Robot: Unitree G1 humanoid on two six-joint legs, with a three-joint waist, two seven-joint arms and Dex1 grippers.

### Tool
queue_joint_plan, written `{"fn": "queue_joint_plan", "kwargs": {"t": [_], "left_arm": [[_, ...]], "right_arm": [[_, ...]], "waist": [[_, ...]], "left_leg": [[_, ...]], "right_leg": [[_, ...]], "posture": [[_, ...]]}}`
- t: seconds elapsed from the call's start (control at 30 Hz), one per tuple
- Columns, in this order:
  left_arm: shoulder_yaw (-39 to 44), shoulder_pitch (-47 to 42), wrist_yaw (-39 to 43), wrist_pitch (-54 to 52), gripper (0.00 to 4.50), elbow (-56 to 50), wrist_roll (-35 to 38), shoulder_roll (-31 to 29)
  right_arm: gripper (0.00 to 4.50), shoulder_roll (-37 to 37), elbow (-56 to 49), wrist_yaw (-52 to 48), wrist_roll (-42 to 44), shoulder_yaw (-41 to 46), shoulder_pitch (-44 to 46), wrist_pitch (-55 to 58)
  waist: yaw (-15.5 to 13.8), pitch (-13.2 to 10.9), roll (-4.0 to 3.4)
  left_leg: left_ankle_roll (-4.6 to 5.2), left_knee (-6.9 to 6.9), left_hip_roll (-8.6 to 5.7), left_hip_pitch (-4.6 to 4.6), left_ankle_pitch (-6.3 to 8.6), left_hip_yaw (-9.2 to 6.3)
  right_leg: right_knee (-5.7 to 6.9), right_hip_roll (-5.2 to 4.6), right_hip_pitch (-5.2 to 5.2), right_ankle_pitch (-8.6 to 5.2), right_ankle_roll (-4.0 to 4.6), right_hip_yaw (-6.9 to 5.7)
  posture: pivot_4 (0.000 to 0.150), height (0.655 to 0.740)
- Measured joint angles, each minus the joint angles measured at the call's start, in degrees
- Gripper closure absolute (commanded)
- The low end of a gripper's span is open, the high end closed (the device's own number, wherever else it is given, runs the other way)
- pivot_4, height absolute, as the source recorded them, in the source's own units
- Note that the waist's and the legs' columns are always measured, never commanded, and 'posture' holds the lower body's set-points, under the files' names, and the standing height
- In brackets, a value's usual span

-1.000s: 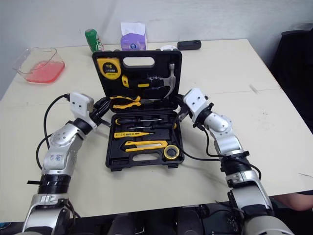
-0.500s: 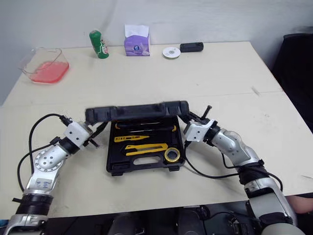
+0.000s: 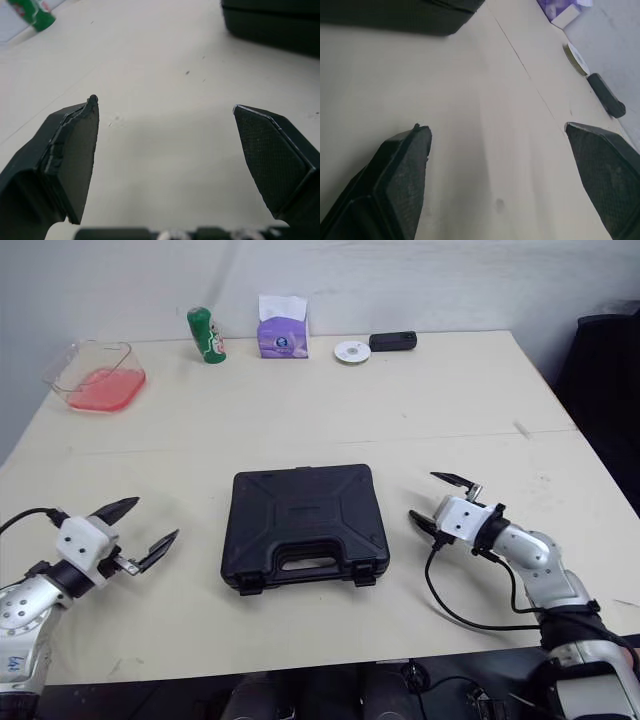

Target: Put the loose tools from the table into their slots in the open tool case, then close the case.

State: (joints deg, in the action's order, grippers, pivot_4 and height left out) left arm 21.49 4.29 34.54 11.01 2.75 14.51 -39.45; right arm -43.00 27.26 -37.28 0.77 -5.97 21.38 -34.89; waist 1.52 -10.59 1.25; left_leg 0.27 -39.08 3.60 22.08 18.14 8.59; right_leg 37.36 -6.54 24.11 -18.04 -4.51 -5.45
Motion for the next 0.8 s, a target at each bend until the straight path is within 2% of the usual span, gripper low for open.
{"fn": "queue_joint_plan", "kwargs": {"t": [0.17,0.37,0.57,0.6,0.63,0.8], "left_arm": [[1.0,-0.4,0.6,-2.9,0.00,-0.2,1.7,0.0],[0.5,-2.9,0.9,-7.5,0.00,-3.0,2.9,0.3],[-0.6,-5.9,4.0,-15.9,0.00,-6.7,7.9,0.3],[-1.2,-6.6,4.6,-16.5,0.00,-6.5,7.9,0.2],[-2.1,-7.3,5.5,-17.2,0.00,-6.4,7.9,-0.1],[-6.3,-10.7,9.8,-18.1,2.21,-3.9,7.0,-1.1]], "right_arm": [[0.03,0.4,-5.9,-2.5,7.6,4.9,-4.8,9.8],[0.03,0.4,-16.8,-9.8,15.9,6.4,-9.5,21.1],[0.03,0.4,-23.8,-10.8,19.2,9.0,-12.2,30.6],[0.53,0.4,-24.8,-10.8,19.6,9.6,-13.0,31.6],[0.82,0.4,-26.3,-11.1,20.2,10.2,-14.4,32.5],[3.46,0.7,-30.7,-11.7,21.3,11.4,-17.4,35.2]], "waist": [[0.1,0.0,0.00],[0.0,0.0,0.00],[0.0,0.0,0.01],[-0.1,0.0,0.01],[-0.2,0.0,0.01],[-0.1,0.0,0.01]], "left_leg": [[0.00,0.01,0.01,0.01,0.01,-0.03],[-0.02,0.03,0.04,0.00,0.02,-0.05],[-0.01,0.02,-0.01,-0.01,0.02,-0.05],[-0.01,0.02,-0.01,0.00,0.02,-0.05],[-0.02,0.02,0.00,0.00,0.02,-0.10],[-0.01,0.02,-0.06,0.00,0.02,-0.07]], "right_leg": [[-0.01,-0.01,-0.01,0.00,0.00,-0.02],[0.00,0.01,-0.01,0.00,0.01,-0.03],[-0.02,0.01,-0.02,0.00,0.00,-0.03],[-0.01,0.02,-0.02,0.00,0.00,-0.04],[-0.03,0.03,-0.02,0.00,0.01,-0.08],[-0.01,0.10,-0.02,0.00,0.01,-0.06]], "posture": [[0.150,0.7400],[0.150,0.7400],[0.150,0.7400],[0.150,0.7400],[0.150,0.7400],[0.150,0.7400]]}}
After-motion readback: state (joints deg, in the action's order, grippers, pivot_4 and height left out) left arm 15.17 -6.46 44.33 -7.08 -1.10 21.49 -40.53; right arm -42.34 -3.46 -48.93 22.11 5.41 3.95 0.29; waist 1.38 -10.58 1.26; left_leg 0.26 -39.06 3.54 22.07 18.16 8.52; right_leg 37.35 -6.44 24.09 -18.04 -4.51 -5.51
